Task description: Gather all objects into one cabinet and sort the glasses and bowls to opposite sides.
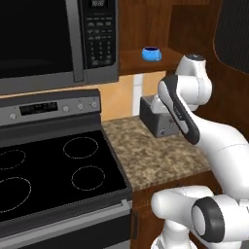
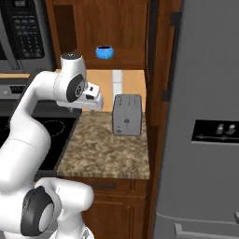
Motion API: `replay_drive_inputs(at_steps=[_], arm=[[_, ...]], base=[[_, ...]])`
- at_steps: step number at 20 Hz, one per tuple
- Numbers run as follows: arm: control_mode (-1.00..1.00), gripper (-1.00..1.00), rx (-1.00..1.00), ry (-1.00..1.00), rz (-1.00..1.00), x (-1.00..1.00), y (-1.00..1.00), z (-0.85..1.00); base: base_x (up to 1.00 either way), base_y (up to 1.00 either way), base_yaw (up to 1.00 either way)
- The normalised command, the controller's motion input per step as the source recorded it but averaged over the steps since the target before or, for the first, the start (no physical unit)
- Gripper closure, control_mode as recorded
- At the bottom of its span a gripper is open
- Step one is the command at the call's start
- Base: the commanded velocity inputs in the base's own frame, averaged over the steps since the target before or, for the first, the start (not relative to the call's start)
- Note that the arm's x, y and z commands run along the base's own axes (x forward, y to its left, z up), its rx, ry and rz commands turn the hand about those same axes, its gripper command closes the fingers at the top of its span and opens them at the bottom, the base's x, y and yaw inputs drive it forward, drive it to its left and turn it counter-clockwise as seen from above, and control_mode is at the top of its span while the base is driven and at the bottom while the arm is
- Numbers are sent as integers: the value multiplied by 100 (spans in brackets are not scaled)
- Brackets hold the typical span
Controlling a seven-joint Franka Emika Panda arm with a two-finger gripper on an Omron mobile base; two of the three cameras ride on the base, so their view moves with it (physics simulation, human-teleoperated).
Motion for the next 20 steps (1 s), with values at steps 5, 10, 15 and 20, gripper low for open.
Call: replay_drive_inputs(at_steps=[5, 10, 15, 20], arm=[[100, -100, 0, 0, 0, 0, 0, 0], [100, -100, 0, 0, 0, 0, 0, 0], [100, -100, 0, 0, 0, 0, 0, 0], [100, -100, 0, 0, 0, 0, 0, 0]], base=[[27, -56, 29], [73, -79, 34], [12, 0, 20], [14, 6, 0]])
